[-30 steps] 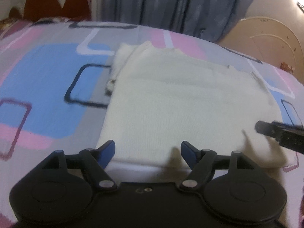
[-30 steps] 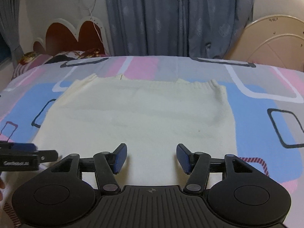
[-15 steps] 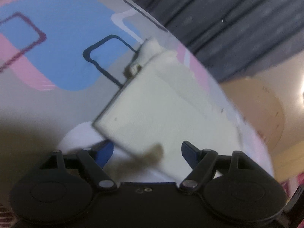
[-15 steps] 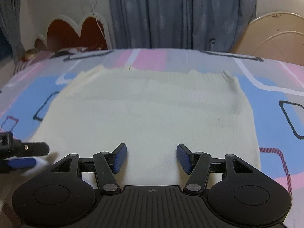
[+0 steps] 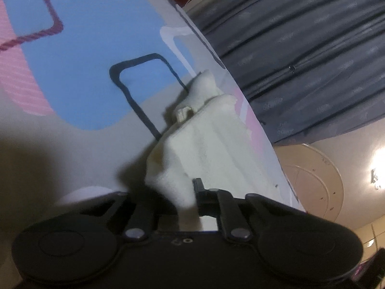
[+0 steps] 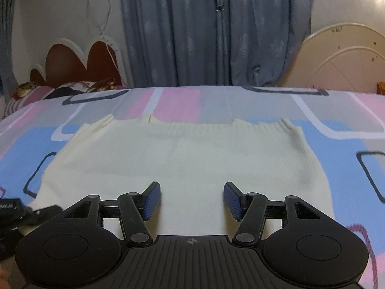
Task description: Fold small clothes
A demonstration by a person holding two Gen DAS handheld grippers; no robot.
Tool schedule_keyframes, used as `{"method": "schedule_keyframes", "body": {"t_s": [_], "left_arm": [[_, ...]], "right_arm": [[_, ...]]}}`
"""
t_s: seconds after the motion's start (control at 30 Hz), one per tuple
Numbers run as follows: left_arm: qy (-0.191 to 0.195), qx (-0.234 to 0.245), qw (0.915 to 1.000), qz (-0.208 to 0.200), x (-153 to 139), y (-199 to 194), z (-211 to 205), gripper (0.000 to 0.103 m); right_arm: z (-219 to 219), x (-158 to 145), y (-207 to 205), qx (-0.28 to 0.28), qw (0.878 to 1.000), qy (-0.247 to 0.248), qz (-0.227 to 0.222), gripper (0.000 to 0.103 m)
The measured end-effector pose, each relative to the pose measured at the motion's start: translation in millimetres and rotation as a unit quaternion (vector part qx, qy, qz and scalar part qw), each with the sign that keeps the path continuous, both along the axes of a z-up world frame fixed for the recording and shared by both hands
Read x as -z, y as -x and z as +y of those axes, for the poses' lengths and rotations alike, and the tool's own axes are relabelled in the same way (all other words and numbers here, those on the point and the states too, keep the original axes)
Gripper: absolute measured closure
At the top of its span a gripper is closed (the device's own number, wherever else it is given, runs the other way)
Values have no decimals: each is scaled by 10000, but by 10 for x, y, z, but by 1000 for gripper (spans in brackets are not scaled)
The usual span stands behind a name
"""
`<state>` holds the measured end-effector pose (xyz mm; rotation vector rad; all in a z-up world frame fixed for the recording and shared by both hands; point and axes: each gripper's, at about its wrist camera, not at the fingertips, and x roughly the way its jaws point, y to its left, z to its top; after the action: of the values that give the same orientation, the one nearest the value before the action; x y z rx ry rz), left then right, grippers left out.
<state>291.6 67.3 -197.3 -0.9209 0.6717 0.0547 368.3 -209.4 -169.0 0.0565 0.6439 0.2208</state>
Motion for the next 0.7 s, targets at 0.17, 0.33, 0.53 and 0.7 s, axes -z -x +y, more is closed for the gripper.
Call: {"method": "schedule_keyframes", "body": {"t_s": [0.17,0.33,0.53,0.7], "left_arm": [[-415,159,9988,-192,-180,-15,-68,97],[-1193,741,9873,-749,-561,-59,-338,97],[-2098,1966,9461,-1493,-954,-167,-1018,97],[-2264,3037,9106,-1651,-902,-201,-1675,97]], "right_arm": [[178,210,-16,-131,9977,660,22,43],[133,222,1,-193,9983,554,-11,42],[-158,90,-2,1,9998,-192,-24,42],[-784,-85,173,658,9966,-431,-236,41]]}}
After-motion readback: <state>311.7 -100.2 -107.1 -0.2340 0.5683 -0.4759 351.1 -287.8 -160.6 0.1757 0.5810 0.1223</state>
